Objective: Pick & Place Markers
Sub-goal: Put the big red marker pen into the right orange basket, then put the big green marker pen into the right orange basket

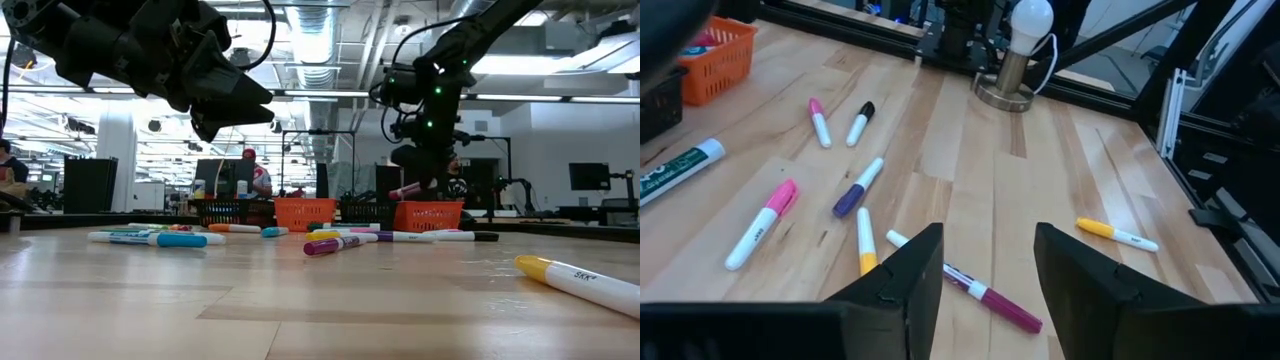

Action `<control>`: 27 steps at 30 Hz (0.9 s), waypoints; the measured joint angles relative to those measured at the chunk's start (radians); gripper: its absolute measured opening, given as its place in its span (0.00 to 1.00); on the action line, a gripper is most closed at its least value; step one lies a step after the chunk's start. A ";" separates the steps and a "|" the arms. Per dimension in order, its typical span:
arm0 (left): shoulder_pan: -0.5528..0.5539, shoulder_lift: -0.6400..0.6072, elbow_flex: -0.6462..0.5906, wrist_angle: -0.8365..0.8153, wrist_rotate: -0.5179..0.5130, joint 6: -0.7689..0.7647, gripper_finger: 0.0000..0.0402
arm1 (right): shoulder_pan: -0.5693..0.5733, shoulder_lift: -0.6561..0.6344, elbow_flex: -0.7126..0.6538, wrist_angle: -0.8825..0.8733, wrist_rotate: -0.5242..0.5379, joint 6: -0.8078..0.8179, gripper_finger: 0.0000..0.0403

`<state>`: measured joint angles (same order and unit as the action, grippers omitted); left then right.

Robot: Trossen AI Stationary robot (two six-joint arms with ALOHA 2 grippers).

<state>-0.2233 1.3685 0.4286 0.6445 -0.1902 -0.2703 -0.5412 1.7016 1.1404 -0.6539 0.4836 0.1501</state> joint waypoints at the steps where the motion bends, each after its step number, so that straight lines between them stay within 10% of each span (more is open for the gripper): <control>1: 0.000 0.000 0.000 0.000 0.000 0.000 0.39 | 0.000 0.000 0.000 -0.013 0.002 0.002 0.19; 27: 0.000 0.000 0.000 0.000 0.000 0.000 0.39 | 0.029 0.000 0.000 -0.077 0.019 0.007 0.44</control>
<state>-0.2234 1.3682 0.4286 0.6445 -0.1898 -0.2707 -0.5126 1.7012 1.1401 -0.7314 0.5023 0.1567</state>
